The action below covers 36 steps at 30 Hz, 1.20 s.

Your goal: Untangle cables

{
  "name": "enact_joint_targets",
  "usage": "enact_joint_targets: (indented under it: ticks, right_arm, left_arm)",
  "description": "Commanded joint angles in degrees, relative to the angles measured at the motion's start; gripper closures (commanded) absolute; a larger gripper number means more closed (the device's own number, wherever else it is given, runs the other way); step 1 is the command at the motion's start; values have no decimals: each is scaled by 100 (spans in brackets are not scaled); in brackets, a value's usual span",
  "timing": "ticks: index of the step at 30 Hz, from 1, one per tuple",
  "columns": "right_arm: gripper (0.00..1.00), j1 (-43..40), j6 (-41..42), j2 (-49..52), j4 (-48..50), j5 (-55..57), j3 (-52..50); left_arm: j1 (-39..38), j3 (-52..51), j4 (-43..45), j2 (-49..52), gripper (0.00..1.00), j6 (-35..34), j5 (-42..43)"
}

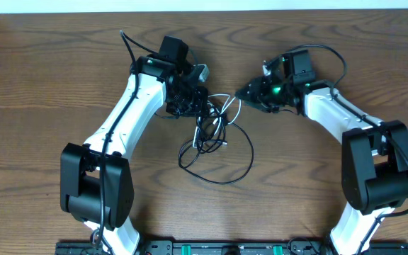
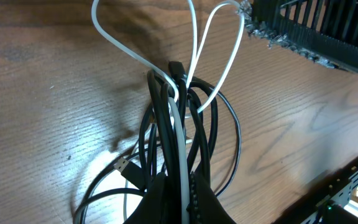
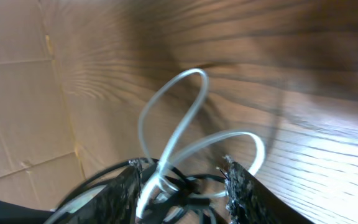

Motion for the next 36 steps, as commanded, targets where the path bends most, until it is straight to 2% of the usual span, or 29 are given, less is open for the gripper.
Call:
enact_joint_targets:
  ticks: [1, 8, 11, 13, 15, 16, 17, 27, 36]
  right_arm:
    - [57, 212, 507, -92, 151, -26, 11]
    - [56, 507, 723, -39, 284, 96, 11]
    - [60, 590, 796, 0, 444, 168, 11]
    - [67, 623, 874, 9, 671, 166, 11]
    - [82, 629, 975, 9, 951, 146, 11]
    - [95, 629, 1051, 9, 1084, 146, 11]
    - [99, 627, 1117, 9, 1193, 151, 11]
    - [99, 232, 1517, 7, 2708, -229, 11]
    - [99, -802, 2614, 7, 4282, -1329, 11]
  left_arm:
    - [13, -24, -20, -50, 92, -76, -55]
    - [13, -24, -20, -46, 92, -76, -55]
    - [13, -24, -20, -46, 93, -76, -52]
    - [13, -24, -20, -46, 92, -76, -55]
    - [13, -24, -20, -46, 92, -76, -55]
    - [13, -24, -20, -46, 93, -76, -55]
    - [13, -24, -20, -46, 93, -76, -55]
    - [13, -24, -83, -46, 92, -74, -57]
    - [15, -24, -85, -46, 92, -74, -70]
